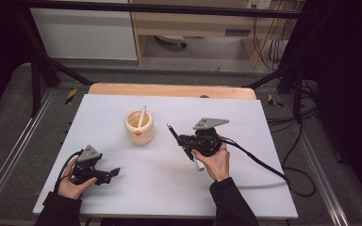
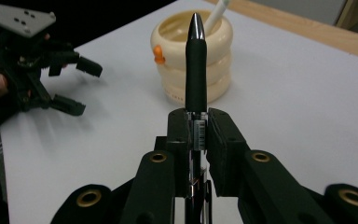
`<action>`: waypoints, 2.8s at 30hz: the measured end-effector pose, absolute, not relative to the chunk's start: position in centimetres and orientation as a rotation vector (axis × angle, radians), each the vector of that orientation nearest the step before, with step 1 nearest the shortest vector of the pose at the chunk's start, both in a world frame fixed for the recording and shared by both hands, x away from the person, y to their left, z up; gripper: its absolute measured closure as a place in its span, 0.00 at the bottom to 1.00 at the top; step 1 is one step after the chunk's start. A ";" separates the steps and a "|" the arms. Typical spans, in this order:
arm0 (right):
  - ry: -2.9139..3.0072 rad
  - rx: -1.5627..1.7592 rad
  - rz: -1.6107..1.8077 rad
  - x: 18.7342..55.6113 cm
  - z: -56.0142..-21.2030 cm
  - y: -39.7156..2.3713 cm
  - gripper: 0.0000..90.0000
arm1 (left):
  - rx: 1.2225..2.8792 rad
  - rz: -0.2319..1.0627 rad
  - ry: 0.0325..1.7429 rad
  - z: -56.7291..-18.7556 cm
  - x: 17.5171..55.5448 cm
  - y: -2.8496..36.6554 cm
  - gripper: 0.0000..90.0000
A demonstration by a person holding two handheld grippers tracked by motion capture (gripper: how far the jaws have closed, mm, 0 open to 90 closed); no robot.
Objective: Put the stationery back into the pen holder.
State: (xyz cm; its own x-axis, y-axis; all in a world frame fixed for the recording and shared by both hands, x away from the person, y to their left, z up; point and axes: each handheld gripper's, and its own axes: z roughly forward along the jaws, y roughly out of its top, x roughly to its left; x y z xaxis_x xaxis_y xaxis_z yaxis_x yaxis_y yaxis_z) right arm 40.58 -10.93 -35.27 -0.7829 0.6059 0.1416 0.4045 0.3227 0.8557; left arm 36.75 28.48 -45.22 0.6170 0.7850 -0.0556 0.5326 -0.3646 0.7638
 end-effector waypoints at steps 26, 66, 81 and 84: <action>2.027 0.986 1.707 44.0 -33.9 -7.6 0.89 | 2.052 0.403 1.036 -45.2 36.8 28.5 0.04; 1.922 1.033 1.832 49.8 -33.5 0.5 0.89 | 2.051 0.388 1.026 -45.2 36.8 28.5 0.04; 1.971 1.053 1.832 51.2 -35.7 2.4 0.89 | 2.050 0.385 1.024 -45.2 36.8 28.5 0.04; 1.980 1.058 1.829 51.4 -36.2 2.5 0.89 | 2.048 0.385 1.025 -45.2 36.8 28.5 0.04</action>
